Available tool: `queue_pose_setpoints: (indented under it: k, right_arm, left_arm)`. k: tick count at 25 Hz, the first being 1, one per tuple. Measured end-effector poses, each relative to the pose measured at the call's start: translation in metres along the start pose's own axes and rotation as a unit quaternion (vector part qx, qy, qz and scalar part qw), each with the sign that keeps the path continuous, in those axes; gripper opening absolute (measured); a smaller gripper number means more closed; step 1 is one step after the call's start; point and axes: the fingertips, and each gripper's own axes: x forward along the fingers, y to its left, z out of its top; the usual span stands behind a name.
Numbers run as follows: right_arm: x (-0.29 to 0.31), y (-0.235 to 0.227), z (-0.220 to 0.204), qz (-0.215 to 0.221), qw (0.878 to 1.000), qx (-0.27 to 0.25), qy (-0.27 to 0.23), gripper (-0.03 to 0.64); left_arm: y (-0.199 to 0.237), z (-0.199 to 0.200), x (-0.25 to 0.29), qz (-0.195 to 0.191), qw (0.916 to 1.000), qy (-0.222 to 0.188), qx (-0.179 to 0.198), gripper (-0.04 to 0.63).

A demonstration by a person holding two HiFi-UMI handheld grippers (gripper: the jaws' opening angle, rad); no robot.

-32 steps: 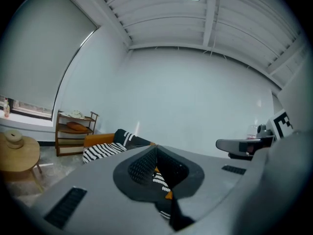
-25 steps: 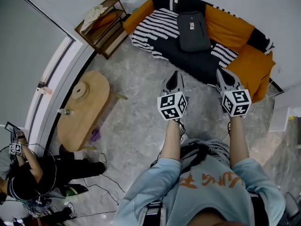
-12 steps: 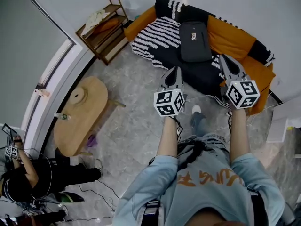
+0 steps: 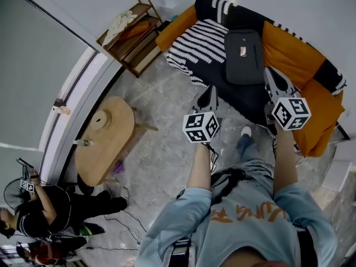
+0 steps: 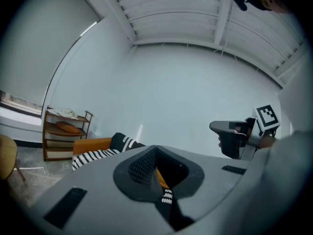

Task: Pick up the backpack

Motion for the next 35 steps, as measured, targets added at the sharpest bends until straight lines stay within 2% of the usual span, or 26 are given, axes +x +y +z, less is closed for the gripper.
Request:
queue_pose_setpoints:
  k: [3, 7, 10, 14, 19, 23, 29, 32, 35]
  right_arm:
    - [0.033, -0.057, -0.011, -0.023, 0.999, 0.008, 0.022, 0.028]
    - [0.073, -0.122, -0.022, -0.043, 0.996, -0.038, 0.067, 0.029]
    - [0.095, -0.169, -0.022, -0.056, 0.995, -0.018, 0.078, 0.028]
    - [0.123, -0.214, -0.013, -0.059, 0.995, -0.011, 0.078, 0.029]
    - [0.154, -0.241, -0.008, -0.048, 0.996, -0.001, 0.077, 0.029]
    - [0.172, -0.242, -0.027, -0.029, 0.995, 0.014, 0.093, 0.029]
    - [0.190, -0.240, -0.057, -0.015, 0.991, 0.022, 0.130, 0.029]
    - [0.200, -0.258, -0.065, -0.028, 0.988, 0.021, 0.149, 0.029]
    - [0.208, -0.278, -0.078, -0.052, 0.984, 0.037, 0.163, 0.029]
  left_arm:
    - [-0.002, -0.019, 0.057, -0.001, 0.9995, 0.032, -0.009, 0.021]
    - [-0.014, -0.033, 0.138, -0.006, 0.9982, 0.055, -0.022, 0.021]
    - [-0.025, -0.041, 0.186, -0.016, 0.9966, 0.078, -0.020, 0.021]
    - [-0.025, -0.037, 0.237, -0.013, 0.9961, 0.084, -0.023, 0.021]
    - [-0.027, -0.025, 0.278, -0.013, 0.9964, 0.082, -0.015, 0.021]
    - [-0.012, -0.032, 0.285, 0.005, 0.9954, 0.094, -0.018, 0.021]
    - [0.030, -0.050, 0.294, 0.038, 0.9915, 0.114, -0.051, 0.021]
    - [0.042, -0.058, 0.315, 0.039, 0.9896, 0.121, -0.069, 0.021]
    - [0.043, -0.073, 0.336, 0.022, 0.9865, 0.144, -0.075, 0.021]
